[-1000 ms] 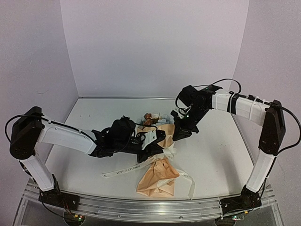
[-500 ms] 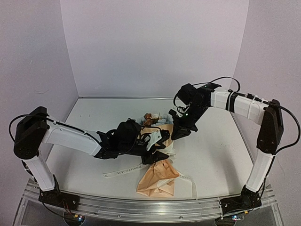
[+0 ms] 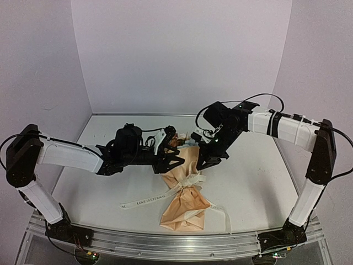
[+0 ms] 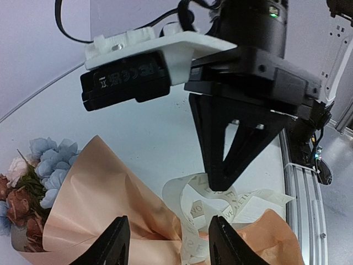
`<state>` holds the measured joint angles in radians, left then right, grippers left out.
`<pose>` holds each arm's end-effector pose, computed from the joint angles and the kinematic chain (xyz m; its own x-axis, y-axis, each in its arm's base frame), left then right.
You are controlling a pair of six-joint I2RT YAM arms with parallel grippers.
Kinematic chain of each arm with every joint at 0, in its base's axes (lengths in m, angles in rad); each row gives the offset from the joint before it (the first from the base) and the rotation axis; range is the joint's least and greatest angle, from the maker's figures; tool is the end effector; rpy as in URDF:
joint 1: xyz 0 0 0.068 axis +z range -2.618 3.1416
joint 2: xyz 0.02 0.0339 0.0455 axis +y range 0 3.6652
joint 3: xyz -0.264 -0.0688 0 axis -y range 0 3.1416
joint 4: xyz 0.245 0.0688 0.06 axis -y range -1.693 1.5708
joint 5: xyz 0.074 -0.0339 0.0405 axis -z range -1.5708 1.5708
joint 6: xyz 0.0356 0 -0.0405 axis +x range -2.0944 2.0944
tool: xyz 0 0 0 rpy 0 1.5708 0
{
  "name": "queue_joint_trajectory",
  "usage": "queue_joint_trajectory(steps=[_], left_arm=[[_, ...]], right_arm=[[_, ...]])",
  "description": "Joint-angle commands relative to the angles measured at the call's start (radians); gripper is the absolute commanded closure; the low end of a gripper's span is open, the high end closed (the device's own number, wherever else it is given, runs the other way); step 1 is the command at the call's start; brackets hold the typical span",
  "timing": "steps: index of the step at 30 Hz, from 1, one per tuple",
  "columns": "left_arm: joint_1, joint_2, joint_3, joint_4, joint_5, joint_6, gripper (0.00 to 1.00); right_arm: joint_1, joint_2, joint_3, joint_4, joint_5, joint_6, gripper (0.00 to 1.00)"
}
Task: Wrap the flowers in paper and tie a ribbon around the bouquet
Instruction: Cross the half-tied ribbon over the folded bouquet.
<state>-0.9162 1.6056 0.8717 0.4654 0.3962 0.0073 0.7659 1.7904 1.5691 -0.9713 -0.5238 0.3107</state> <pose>0.2048 -0.2894 0.2295 -0.1545 0.2124 -0.9649 0.9595 0.2650 -0.0953 0.2532 0.2682 0.2785 -0.8620 -0.4617 -0.2095 -0.4935 0.6693 0.5555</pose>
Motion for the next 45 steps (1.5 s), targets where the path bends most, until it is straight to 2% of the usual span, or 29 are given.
queue_joint_trajectory(steps=[1, 5, 13, 18, 20, 22, 24, 25, 27, 28, 32, 35, 38, 43, 45], left_arm=[[0.002, 0.060, 0.087, -0.034, 0.126, 0.020, 0.49], [0.001, 0.095, 0.126, -0.055, 0.168, 0.046, 0.49], [0.003, 0.158, 0.183, -0.074, 0.153, 0.085, 0.53], [0.004, 0.185, 0.212, -0.084, 0.141, 0.093, 0.68], [0.004, 0.189, 0.216, -0.080, 0.138, 0.088, 0.77], [0.003, 0.185, 0.214, -0.073, 0.129, 0.079, 0.90], [0.004, 0.168, 0.188, -0.049, 0.106, 0.061, 0.98], [0.004, 0.157, 0.170, -0.031, 0.090, 0.050, 1.00], [0.004, 0.127, 0.125, 0.017, 0.045, 0.025, 1.00], [0.005, 0.109, 0.096, 0.040, 0.022, 0.008, 1.00], [0.003, 0.041, -0.004, 0.122, -0.032, -0.078, 1.00], [0.003, 0.016, -0.056, 0.159, -0.063, -0.126, 1.00], [0.003, 0.011, -0.070, 0.177, -0.072, -0.153, 1.00], [0.003, -0.005, -0.048, 0.115, -0.043, -0.170, 0.95], [0.003, -0.020, -0.055, 0.112, -0.034, -0.174, 0.92]], right_arm=[[0.018, -0.071, -0.038, 0.098, 0.021, -0.034, 1.00], [0.021, -0.073, -0.053, 0.137, 0.015, -0.035, 1.00], [0.026, -0.091, -0.077, 0.182, 0.010, -0.045, 1.00], [0.029, -0.092, -0.082, 0.184, 0.006, -0.046, 1.00], [0.029, -0.095, -0.083, 0.184, 0.007, -0.047, 1.00], [0.028, -0.099, -0.088, 0.184, 0.011, -0.046, 1.00], [0.028, -0.116, -0.106, 0.185, 0.030, -0.045, 0.95], [0.028, -0.131, -0.125, 0.188, 0.045, -0.047, 0.86], [0.029, -0.174, -0.186, 0.202, 0.090, -0.040, 0.68], [0.029, -0.201, -0.229, 0.223, 0.111, -0.036, 0.62], [0.028, -0.315, -0.427, 0.362, 0.231, -0.013, 0.50], [0.029, -0.355, -0.536, 0.452, 0.312, 0.027, 0.48], [0.031, -0.362, -0.609, 0.534, 0.306, 0.080, 0.50], [0.097, -0.340, -0.632, 0.583, 0.295, 0.079, 0.51], [0.107, -0.319, -0.625, 0.586, 0.294, 0.092, 0.55]])
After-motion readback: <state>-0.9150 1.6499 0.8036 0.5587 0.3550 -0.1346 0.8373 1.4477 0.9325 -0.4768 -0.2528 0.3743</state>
